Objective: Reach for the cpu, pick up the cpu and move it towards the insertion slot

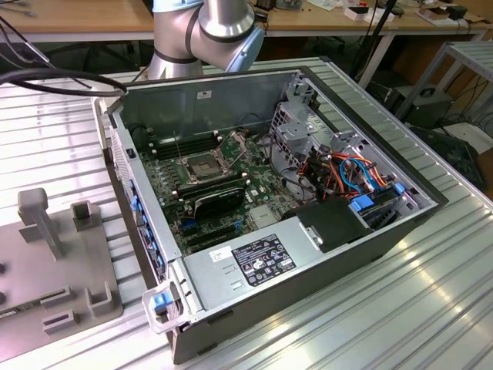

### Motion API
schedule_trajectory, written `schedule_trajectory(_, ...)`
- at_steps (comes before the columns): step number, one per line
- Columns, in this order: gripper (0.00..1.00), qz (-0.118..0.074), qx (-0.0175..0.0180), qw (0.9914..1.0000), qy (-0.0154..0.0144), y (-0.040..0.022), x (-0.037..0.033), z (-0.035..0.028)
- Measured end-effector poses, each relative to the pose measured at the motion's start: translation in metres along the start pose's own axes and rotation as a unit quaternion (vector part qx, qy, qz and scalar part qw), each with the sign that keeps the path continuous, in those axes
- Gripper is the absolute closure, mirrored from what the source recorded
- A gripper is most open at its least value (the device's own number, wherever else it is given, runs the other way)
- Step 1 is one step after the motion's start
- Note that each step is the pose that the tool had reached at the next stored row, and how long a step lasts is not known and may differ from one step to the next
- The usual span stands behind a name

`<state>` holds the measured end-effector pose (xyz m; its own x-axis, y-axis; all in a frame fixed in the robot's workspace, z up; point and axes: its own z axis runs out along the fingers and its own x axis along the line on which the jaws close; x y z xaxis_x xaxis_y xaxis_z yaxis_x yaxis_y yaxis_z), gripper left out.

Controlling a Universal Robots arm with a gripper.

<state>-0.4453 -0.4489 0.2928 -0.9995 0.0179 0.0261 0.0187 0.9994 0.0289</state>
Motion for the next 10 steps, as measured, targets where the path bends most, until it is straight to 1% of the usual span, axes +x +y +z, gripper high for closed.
schedule_trajectory(10, 0.45, 0.000, 0.0000, 1.00000, -0.0001, 0.0004, 0.0004, -0.0145)
